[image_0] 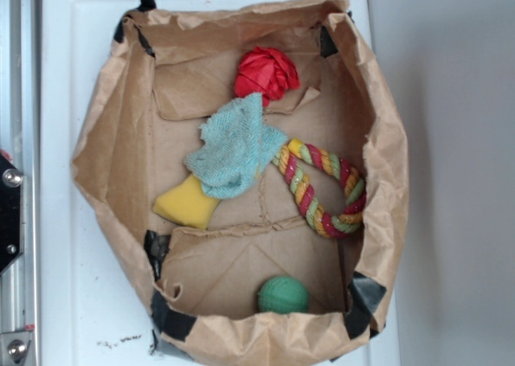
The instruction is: Grab the blue cloth.
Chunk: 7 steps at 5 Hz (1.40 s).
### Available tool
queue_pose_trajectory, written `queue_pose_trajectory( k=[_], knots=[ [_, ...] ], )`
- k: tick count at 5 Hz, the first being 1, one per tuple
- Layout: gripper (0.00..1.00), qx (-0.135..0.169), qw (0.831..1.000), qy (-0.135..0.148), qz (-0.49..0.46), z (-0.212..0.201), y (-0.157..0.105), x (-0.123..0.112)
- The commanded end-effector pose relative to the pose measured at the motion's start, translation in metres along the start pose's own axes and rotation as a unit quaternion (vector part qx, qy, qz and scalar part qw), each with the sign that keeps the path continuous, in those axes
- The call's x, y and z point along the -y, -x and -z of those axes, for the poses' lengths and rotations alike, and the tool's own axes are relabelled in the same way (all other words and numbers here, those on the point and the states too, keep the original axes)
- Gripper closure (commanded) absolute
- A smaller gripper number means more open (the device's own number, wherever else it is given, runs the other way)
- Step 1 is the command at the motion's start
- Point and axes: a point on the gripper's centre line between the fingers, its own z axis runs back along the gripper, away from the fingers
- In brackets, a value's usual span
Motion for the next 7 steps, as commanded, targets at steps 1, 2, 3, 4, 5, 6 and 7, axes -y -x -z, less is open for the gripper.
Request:
queue_pose_trajectory(
  k=[1,2,3,4,5,6,7],
  knots=[
    [0.00,0.000,1.000,0.000,0.000,0.000,0.000,0.000],
    [0.00,0.028,0.999,-0.002,-0.017,0.002,-0.050,0.008],
    [0.00,0.056,0.998,0.003,-0.015,0.024,-0.097,0.006],
    [0.00,0.063,0.998,0.015,0.008,0.057,-0.139,0.001],
    [0.00,0.037,0.998,0.047,0.019,0.110,-0.160,-0.018],
    [0.00,0.028,0.999,0.021,0.026,0.138,-0.167,-0.027],
    [0.00,0.020,1.000,0.001,0.023,0.147,-0.165,-0.037]
  ],
)
